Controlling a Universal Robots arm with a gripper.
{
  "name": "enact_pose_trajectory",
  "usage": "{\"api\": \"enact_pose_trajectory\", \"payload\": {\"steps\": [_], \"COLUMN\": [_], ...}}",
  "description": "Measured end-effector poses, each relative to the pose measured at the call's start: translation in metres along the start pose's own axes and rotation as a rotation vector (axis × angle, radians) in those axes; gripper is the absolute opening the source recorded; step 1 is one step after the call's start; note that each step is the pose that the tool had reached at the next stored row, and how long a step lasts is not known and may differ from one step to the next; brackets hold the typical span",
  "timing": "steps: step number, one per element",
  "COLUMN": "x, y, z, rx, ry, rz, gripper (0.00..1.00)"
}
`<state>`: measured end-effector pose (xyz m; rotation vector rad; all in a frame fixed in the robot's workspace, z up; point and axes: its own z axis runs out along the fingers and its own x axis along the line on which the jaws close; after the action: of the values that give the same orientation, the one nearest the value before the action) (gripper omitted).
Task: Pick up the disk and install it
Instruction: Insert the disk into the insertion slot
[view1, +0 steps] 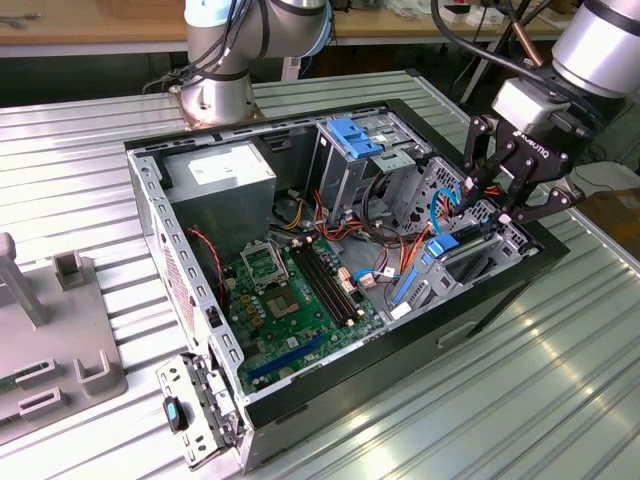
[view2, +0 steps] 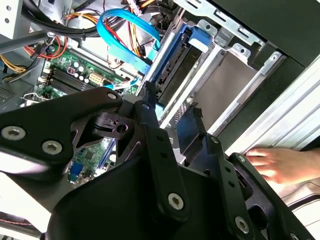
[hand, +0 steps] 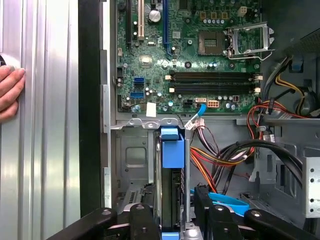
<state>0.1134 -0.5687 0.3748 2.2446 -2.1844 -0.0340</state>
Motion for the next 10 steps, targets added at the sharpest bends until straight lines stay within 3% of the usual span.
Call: {"api": "enact_pose_trajectory", "payload": {"steps": [1, 3, 4, 7, 10], "x": [0.0, 0.0, 0.0, 0.0, 0.0], "y": [0.0, 0.0, 0.0, 0.0, 0.0], "z": [0.0, 0.0, 0.0, 0.0, 0.0], "rx": [0.0, 0.0, 0.0, 0.0, 0.0], "ry": [-0.0002, -0.0003, -0.0004, -0.0006, -0.0008], "rz": [0.0, 0.0, 0.0, 0.0, 0.0], "gripper": [0.43, 0.3, 0.3, 0.12, 0.11]}}
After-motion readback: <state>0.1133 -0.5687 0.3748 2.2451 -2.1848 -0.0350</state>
